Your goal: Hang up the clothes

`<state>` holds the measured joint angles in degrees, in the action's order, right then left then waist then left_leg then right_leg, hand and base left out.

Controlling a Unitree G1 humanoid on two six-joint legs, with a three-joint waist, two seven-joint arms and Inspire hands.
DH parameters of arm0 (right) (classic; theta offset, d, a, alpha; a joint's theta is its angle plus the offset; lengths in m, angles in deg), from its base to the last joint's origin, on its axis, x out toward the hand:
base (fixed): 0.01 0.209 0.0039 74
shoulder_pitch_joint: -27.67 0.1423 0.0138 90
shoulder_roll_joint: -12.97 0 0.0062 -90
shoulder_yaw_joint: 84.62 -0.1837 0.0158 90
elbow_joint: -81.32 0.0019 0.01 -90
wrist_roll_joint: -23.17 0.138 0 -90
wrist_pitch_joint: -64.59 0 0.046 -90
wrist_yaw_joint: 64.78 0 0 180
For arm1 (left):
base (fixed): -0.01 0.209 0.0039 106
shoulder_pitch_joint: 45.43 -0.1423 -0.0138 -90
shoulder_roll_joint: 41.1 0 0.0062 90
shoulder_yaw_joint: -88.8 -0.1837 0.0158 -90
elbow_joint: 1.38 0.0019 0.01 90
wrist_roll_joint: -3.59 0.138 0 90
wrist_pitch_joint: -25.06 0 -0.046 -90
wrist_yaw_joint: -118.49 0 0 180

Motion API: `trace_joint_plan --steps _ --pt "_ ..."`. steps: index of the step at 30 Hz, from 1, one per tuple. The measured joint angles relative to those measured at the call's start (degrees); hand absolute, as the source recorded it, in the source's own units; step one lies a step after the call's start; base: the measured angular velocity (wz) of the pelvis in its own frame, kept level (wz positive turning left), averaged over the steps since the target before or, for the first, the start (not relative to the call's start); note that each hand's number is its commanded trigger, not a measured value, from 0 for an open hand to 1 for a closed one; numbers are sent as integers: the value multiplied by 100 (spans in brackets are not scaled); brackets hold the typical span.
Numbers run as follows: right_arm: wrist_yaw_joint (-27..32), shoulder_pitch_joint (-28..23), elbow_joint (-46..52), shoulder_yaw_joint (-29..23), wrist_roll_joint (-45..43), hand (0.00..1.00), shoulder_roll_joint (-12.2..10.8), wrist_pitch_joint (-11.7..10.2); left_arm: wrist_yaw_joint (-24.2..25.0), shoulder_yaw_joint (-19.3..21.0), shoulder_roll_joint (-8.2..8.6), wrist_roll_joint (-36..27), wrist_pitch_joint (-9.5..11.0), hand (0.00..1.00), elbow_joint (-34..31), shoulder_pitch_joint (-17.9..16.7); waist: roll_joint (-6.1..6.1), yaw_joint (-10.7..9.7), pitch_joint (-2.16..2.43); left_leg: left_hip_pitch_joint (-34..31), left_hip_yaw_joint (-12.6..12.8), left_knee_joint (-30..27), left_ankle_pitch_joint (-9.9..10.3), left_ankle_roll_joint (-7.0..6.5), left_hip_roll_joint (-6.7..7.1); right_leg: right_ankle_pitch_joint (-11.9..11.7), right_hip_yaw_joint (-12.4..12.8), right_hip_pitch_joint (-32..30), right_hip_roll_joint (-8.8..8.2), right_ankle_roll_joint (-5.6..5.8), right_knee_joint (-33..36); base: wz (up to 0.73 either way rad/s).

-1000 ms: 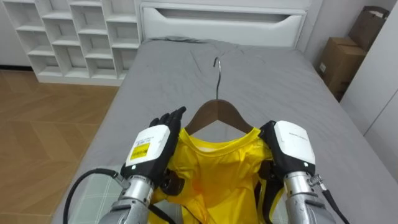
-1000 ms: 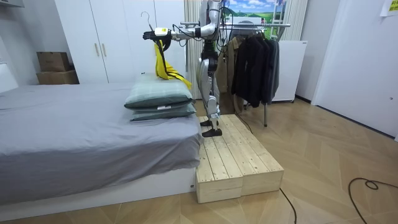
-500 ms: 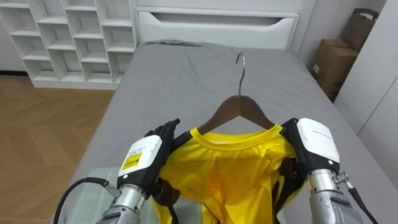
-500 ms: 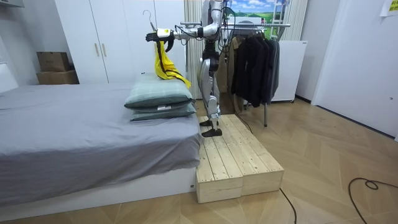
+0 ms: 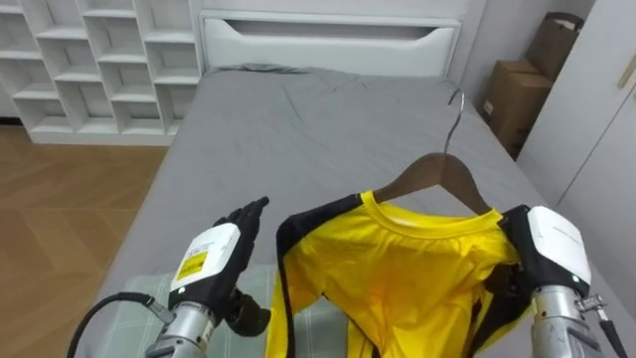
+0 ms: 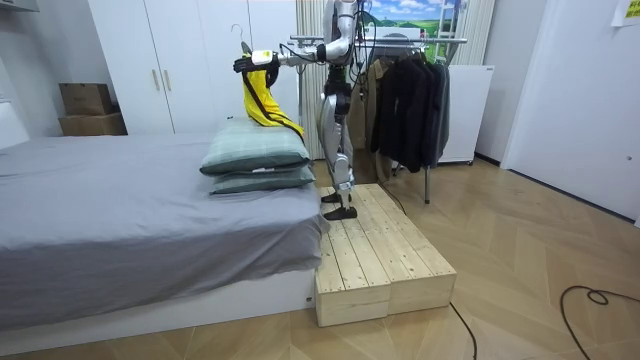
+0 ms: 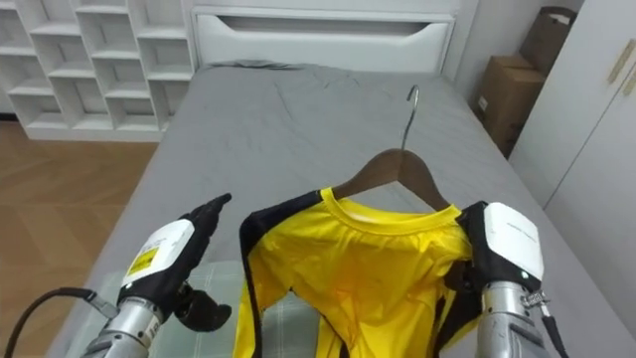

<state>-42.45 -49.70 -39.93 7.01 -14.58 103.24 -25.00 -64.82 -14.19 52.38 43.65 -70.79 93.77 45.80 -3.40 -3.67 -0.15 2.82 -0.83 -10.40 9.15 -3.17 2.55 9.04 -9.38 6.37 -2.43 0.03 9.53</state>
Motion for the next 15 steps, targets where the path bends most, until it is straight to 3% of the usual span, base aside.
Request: trace_joint_plan --steps 8,12,15 --pt "99 -78 85 -98 -160 100 1 0 -3 352 21 -249 52 0 220 -156 -13 42 4 4 101 9 0 0 0 -1 132 -58 13 -1 26 -7" --pt "100 -114 344 -211 -377 100 25 -7 -100 544 37 -544 146 0 468 -472 -5 68 6 54 128 27 1 0 -1 -1 143 -56 17 -1 31 -2" --pt "105 -304 809 -306 -505 100 37 -23 -214 688 27 -699 240 0 1091 -497 20 156 12 129 162 89 1 0 -4 -3 180 -21 36 -4 27 -6"
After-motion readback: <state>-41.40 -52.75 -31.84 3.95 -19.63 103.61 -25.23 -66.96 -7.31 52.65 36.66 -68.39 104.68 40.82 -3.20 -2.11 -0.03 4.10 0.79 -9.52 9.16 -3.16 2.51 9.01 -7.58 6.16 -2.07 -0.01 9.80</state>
